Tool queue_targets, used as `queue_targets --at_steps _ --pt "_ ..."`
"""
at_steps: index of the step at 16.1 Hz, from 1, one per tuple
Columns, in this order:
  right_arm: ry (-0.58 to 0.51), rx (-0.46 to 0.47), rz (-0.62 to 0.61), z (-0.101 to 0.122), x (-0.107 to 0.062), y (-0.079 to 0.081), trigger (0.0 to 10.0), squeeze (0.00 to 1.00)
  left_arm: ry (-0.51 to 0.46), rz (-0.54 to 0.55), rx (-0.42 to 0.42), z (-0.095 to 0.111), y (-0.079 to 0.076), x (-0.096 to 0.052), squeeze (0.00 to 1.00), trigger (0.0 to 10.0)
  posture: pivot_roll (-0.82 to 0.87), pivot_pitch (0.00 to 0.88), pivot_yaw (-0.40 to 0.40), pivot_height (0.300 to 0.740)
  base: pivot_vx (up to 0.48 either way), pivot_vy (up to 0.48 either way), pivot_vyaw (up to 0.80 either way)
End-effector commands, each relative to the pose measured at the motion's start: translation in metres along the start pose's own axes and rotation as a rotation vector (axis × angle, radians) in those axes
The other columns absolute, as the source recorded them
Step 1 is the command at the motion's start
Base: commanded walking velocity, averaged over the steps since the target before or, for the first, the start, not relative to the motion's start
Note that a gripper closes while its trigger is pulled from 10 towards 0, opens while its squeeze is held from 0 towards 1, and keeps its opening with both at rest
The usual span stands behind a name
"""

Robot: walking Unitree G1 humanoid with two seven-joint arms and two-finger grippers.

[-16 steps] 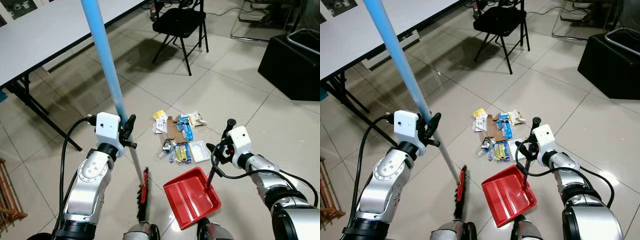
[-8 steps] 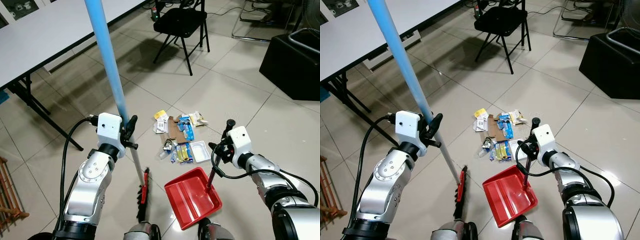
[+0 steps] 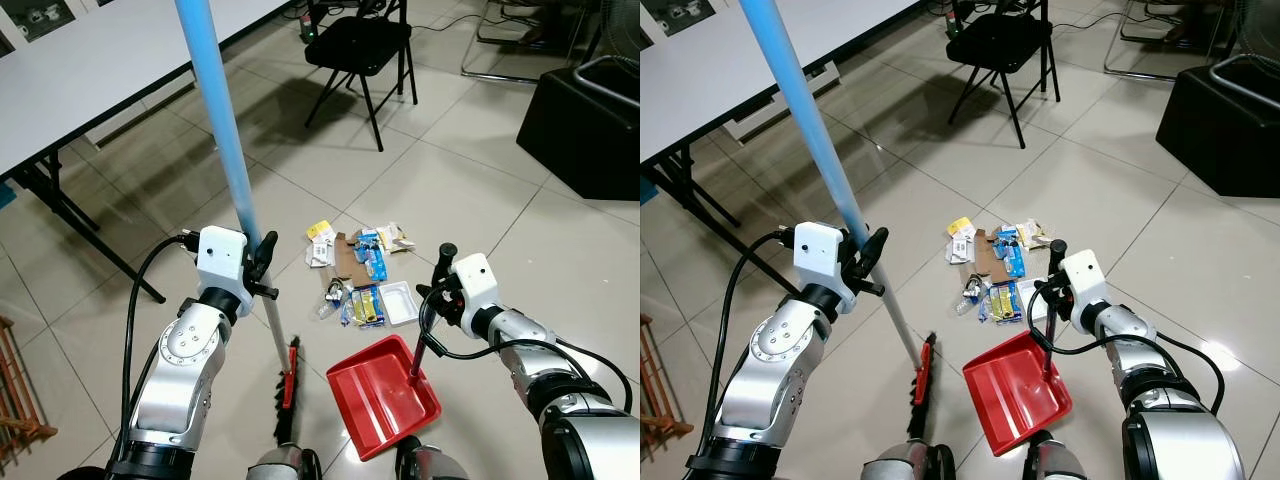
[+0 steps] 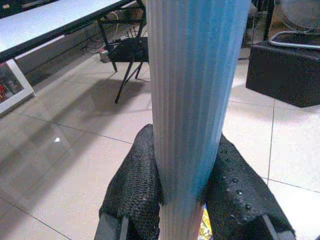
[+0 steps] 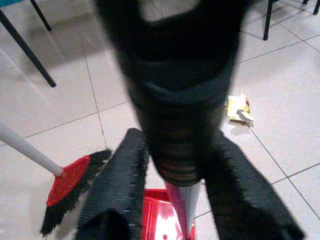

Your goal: Sweep floor

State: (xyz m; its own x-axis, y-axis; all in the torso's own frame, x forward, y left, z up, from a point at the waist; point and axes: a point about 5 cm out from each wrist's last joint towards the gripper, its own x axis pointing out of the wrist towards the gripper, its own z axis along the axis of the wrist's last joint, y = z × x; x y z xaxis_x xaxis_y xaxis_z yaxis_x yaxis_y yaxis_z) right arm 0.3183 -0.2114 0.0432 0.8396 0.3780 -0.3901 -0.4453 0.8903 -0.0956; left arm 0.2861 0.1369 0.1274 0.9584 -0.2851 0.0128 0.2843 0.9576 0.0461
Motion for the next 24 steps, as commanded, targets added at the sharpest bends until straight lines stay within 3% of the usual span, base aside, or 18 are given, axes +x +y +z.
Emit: queue_targets --at_steps 1,12,19,20,21,24 --pt "0.014 0.001 0.036 -0.002 0.003 0.007 0.0 0.00 -0.040 0.005 0.027 0.010 0.003 -0.001 0.00 10.0 0.07 0.136 0.170 0.740 0.000 0.000 0.00" --pt "0.004 0.003 0.052 -0.001 0.004 0.009 0.0 0.00 -0.045 0.006 0.030 0.010 0.003 0.001 0.00 10.0 0.07 0.136 0.163 0.740 0.000 0.000 0.00" --pt "0.015 -0.030 0.049 -0.004 0.007 0.018 0.0 0.00 -0.061 0.020 0.026 0.012 0.002 0.008 0.00 10.0 0.06 0.128 0.138 0.740 0.000 0.000 0.00" --pt "0.007 -0.029 0.037 -0.002 0.009 0.019 2.1 0.00 -0.066 0.024 0.023 0.012 0.002 0.009 0.00 10.0 0.05 0.126 0.136 0.740 0.000 0.000 0.00" --pt "0.002 -0.032 0.036 0.000 0.010 0.020 10.0 0.00 -0.067 0.025 0.022 0.012 0.001 0.010 0.00 10.0 0.05 0.125 0.132 0.740 0.000 0.000 0.00" --pt "-0.056 -0.027 0.039 0.011 0.017 0.028 10.0 0.00 -0.080 0.037 0.010 0.013 -0.001 0.013 0.00 10.0 0.05 0.121 0.113 0.740 0.000 0.000 0.00"
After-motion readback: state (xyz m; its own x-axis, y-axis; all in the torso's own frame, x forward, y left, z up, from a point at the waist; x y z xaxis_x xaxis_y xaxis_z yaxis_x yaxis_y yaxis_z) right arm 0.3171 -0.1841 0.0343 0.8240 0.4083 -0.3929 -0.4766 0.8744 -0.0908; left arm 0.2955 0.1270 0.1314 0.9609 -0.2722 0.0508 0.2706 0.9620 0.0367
